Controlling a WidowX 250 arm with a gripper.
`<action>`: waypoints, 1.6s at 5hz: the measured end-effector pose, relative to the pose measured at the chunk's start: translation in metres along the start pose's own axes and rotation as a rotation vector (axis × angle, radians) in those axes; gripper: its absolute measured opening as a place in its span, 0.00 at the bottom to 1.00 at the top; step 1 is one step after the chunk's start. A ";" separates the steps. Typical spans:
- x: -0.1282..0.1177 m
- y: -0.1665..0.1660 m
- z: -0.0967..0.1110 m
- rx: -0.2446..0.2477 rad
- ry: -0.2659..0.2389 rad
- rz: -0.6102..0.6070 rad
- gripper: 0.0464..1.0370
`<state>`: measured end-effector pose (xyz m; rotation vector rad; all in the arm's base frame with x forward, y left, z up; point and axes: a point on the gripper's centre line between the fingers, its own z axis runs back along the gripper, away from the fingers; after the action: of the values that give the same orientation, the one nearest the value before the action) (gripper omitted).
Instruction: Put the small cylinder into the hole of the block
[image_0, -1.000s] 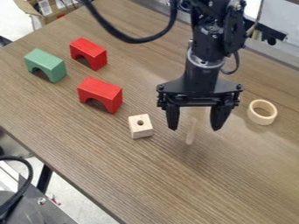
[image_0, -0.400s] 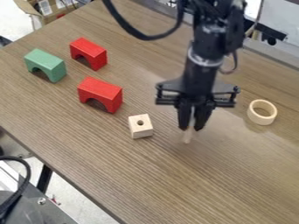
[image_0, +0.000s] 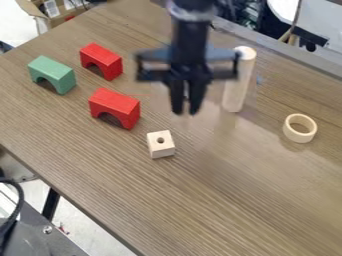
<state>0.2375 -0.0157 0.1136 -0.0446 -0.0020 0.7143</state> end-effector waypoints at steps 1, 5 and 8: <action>0.011 0.013 0.008 -0.020 -0.021 0.034 0.07; 0.026 0.012 -0.026 -0.007 -0.009 0.048 0.07; 0.027 0.015 -0.032 -0.001 -0.009 0.053 0.07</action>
<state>0.2481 0.0121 0.0803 -0.0427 -0.0098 0.7673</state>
